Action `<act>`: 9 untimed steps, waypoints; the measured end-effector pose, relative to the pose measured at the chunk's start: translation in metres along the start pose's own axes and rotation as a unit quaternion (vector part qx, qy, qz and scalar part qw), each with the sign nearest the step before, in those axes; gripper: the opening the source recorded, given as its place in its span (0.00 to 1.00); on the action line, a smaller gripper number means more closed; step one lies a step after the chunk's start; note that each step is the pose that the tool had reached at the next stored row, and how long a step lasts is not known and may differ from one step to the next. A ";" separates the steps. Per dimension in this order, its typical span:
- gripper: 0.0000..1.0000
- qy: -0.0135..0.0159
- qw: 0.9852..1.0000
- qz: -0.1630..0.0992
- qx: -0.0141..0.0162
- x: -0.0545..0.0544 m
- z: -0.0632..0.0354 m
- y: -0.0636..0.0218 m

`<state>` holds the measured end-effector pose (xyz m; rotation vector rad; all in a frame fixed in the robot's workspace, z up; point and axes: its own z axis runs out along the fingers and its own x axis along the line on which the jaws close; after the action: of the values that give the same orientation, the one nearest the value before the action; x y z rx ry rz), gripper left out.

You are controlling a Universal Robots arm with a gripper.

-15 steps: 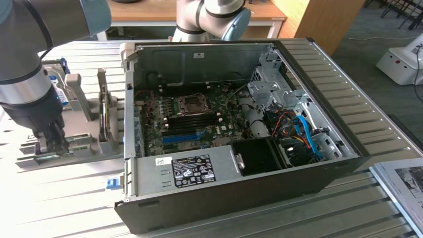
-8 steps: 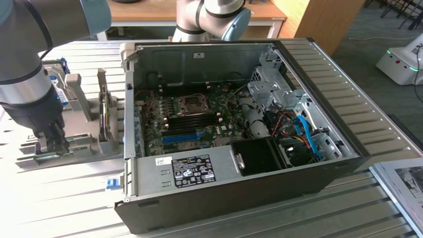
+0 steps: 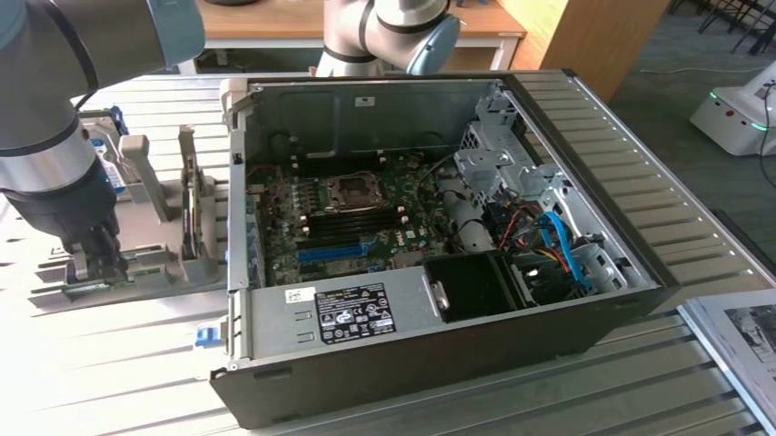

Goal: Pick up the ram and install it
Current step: 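Pick up the ram and move it above insertion slot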

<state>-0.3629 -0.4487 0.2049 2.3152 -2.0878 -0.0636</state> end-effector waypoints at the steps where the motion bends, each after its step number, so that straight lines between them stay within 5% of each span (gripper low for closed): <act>1: 0.21 0.000 1.000 0.000 0.000 0.000 0.0001 0.0000; 9: 0.21 0.000 1.000 0.000 0.000 -0.002 0.0002 -0.0002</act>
<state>-0.3629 -0.4467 0.2047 2.3151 -2.0876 -0.0636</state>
